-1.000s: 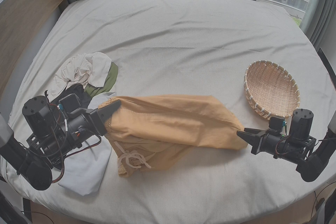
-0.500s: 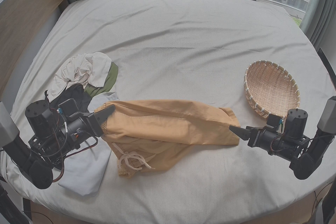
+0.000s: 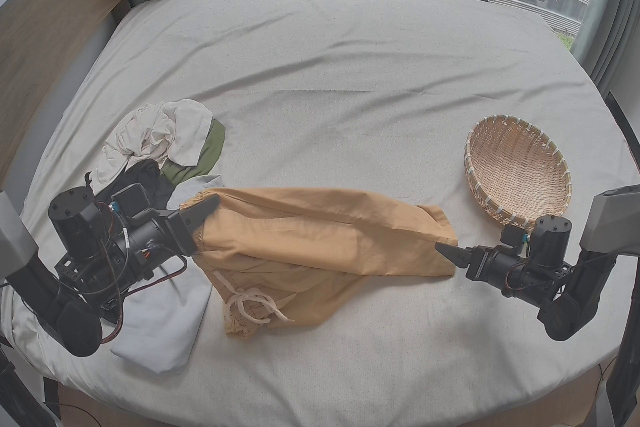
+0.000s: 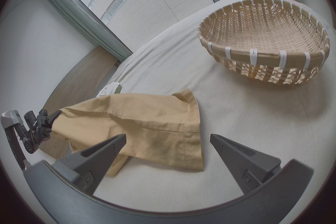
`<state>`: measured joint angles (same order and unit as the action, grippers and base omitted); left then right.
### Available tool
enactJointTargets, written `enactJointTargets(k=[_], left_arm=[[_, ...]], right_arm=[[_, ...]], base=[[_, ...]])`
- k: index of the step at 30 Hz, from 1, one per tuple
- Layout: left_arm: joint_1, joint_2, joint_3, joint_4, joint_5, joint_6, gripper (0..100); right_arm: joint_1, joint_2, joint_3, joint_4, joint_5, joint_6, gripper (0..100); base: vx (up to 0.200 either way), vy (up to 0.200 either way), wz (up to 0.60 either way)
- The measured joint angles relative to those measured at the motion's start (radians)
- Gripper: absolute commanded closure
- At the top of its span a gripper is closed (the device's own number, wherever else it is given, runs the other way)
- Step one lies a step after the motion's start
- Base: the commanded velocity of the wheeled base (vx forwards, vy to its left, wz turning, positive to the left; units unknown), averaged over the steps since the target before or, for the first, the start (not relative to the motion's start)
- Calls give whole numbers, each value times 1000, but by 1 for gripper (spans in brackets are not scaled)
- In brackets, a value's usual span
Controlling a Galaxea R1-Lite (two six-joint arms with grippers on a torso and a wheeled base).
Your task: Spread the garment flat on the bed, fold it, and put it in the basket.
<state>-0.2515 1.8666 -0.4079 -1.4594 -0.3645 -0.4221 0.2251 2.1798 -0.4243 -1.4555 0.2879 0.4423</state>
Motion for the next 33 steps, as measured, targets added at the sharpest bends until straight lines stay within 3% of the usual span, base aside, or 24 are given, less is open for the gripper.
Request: enactJointTargets(k=[5, 16, 23, 33], left_arm=[[0, 2, -14, 0, 1, 0, 100], [5, 15, -37, 1, 3, 0, 100], [24, 40, -60, 0, 1, 0, 100], [34, 54, -65, -25, -3, 0, 100]], right_arm=[[3, 39, -22, -49, 3, 41, 0], [0, 63, -17, -83, 109, 152, 0], [-8, 31, 10, -83, 176, 168, 0], [-24, -15, -2, -83, 207, 213, 0]], base=[[0, 0, 0], [0, 0, 0], [0, 0, 0], [0, 0, 0]])
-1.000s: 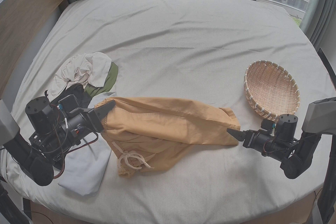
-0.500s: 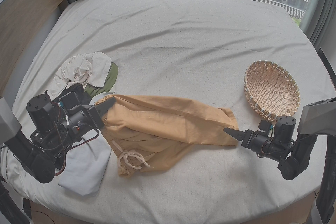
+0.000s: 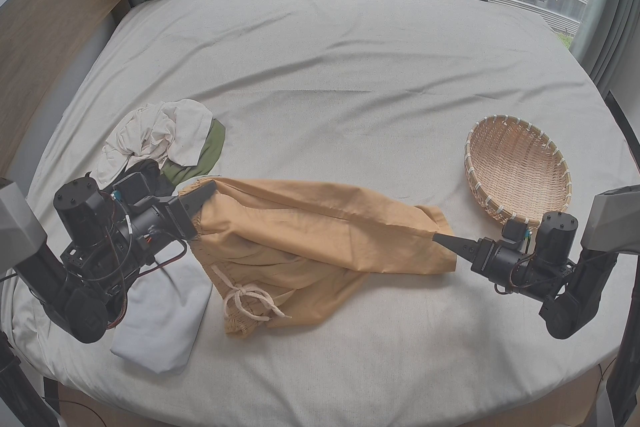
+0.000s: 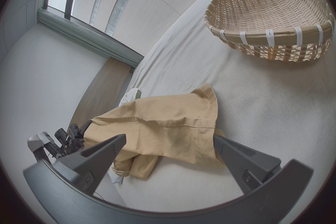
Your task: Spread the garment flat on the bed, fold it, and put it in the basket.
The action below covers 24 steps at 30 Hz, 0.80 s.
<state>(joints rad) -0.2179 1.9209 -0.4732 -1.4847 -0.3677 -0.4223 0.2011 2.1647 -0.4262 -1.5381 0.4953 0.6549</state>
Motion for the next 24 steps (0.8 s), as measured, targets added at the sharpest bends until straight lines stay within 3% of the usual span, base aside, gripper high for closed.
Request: enactJointTargets(k=[24], left_arm=[[-33, 11, 18, -47, -1, -2, 100]], right_arm=[[13, 100, -158, 0, 48, 63, 0]], base=[[0, 0, 0]])
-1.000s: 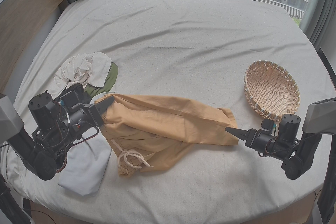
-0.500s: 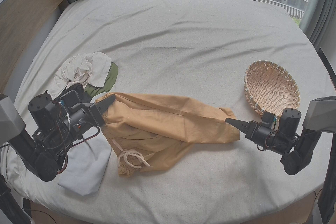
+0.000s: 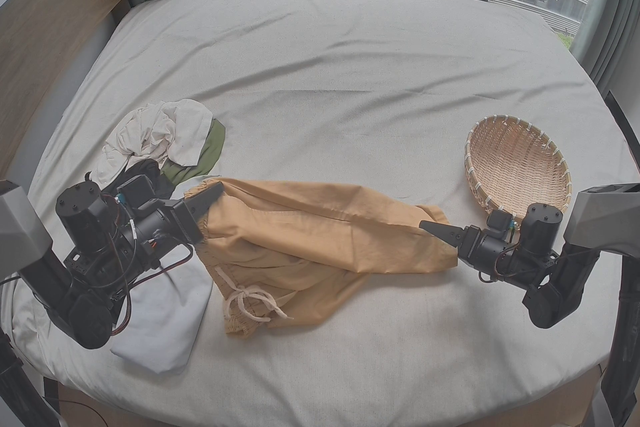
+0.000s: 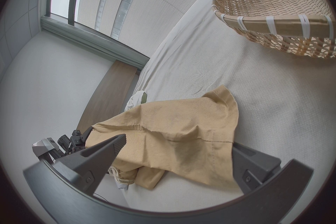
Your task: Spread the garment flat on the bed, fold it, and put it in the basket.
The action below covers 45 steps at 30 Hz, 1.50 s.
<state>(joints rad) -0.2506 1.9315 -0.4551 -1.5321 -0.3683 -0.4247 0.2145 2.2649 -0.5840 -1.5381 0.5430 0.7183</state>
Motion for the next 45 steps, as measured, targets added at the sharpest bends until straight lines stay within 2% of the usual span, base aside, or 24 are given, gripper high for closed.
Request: enactJointTargets(k=[3, 4, 15, 24, 28, 36, 40, 45], left_arm=[[-4, 0, 0, 0, 0, 0, 100], [-4, 0, 0, 0, 0, 0, 100], [-2, 11, 1, 0, 0, 0, 100], [-9, 10, 18, -10, -20, 3, 100], [-15, -16, 41, -12, -81, 4, 100], [-20, -121, 138, -14, -301, 19, 100], [-19, -184, 164, -14, -359, 26, 100], [-18, -259, 183, -14, -392, 31, 100]], right_arm=[[3, 14, -18, 0, 0, 1, 0], [5, 17, -22, 0, 0, 1, 100], [8, 21, -15, 0, 3, 0, 100], [15, -56, 48, 0, 11, 0, 100], [35, -139, 104, 0, 17, -1, 100], [119, -371, 268, 3, 18, -20, 100], [155, -496, 329, 19, 18, -30, 100], [163, -636, 385, 66, 18, -38, 100]], base=[[0, 0, 0], [0, 0, 0], [0, 0, 0], [0, 0, 0], [0, 0, 0], [0, 0, 0], [0, 0, 0], [0, 0, 0]])
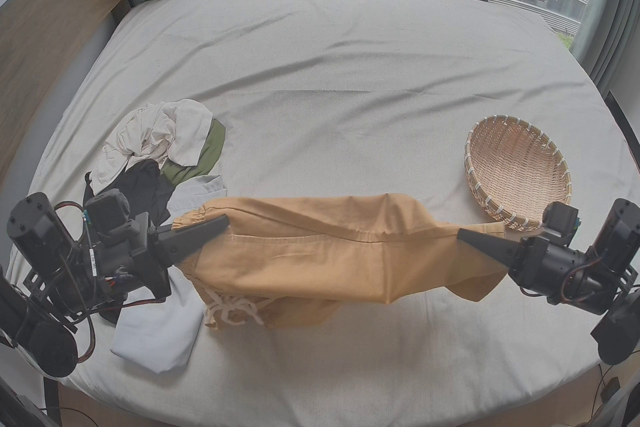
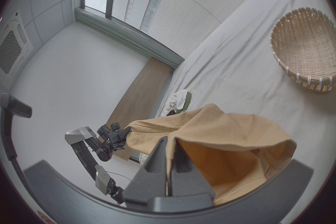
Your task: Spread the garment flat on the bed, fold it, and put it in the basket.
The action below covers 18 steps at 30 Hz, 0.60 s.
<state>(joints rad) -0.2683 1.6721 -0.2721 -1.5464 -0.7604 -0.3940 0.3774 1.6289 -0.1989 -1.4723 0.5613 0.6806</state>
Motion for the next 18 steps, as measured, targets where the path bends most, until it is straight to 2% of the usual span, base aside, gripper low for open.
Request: enactJointTargets(k=[8, 18], left_arm=[[12, -108, 16, 1, -10, -4, 100], [139, -143, 17, 1, -21, -24, 100]], right_arm=[[-66, -178, 42, 99, 0, -8, 100], [-179, -301, 49, 174, 1, -11, 100]], base=[[0, 0, 0], [0, 0, 0]])
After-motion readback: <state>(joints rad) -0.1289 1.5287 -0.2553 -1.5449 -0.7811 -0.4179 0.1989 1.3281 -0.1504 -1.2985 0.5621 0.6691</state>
